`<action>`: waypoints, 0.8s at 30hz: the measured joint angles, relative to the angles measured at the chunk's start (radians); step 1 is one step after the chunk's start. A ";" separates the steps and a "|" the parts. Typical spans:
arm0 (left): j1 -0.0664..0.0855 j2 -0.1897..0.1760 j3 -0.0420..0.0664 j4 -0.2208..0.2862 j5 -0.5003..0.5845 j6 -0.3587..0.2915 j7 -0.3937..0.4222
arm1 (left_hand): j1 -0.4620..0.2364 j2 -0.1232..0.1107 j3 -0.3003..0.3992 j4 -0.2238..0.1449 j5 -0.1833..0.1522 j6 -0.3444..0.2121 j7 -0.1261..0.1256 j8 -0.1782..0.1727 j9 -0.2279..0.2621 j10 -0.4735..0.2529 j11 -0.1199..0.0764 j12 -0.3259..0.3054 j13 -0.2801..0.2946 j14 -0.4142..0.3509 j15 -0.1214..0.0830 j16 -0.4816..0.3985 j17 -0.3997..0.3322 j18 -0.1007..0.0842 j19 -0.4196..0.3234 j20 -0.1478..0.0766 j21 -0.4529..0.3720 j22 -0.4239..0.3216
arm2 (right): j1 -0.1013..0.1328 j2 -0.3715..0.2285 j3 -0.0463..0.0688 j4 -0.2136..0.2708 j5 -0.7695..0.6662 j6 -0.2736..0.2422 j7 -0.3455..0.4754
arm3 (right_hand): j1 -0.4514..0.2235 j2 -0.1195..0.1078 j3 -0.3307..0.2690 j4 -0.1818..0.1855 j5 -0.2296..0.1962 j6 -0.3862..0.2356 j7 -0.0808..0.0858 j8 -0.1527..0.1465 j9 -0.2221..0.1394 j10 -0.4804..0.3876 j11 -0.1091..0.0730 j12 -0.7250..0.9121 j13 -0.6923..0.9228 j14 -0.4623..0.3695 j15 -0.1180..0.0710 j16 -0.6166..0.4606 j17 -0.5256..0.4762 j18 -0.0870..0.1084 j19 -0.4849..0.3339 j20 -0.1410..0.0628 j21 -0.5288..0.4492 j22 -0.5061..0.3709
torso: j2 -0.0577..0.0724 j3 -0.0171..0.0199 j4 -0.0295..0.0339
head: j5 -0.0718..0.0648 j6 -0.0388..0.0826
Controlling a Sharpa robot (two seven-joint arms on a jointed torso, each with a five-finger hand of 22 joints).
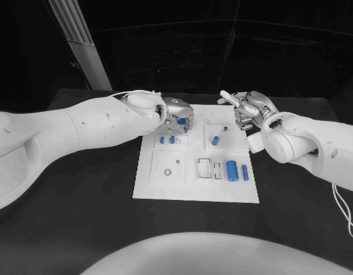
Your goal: Assemble the parts on the task board
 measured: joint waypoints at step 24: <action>0.000 -0.002 0.001 0.000 -0.012 0.000 0.000 | -0.010 -0.020 0.018 -0.001 0.000 0.040 0.013 0.004 -0.012 0.072 0.011 -0.010 0.000 0.000 0.007 0.000 0.000 0.000 0.000 0.007 0.000 0.000 | 0.000 0.001 0.000 -0.001 0.005 0.001 -0.001 | 0.000 0.000 0.000 0.000 0.000 0.000 0.000 0.000 0.000 0.000 0.000 0.000 0.000 0.000 0.000 0.000 0.000 0.000 0.000 0.000 0.000 0.000 | 0.000 -0.0002 0.0005 | 0.003 0.000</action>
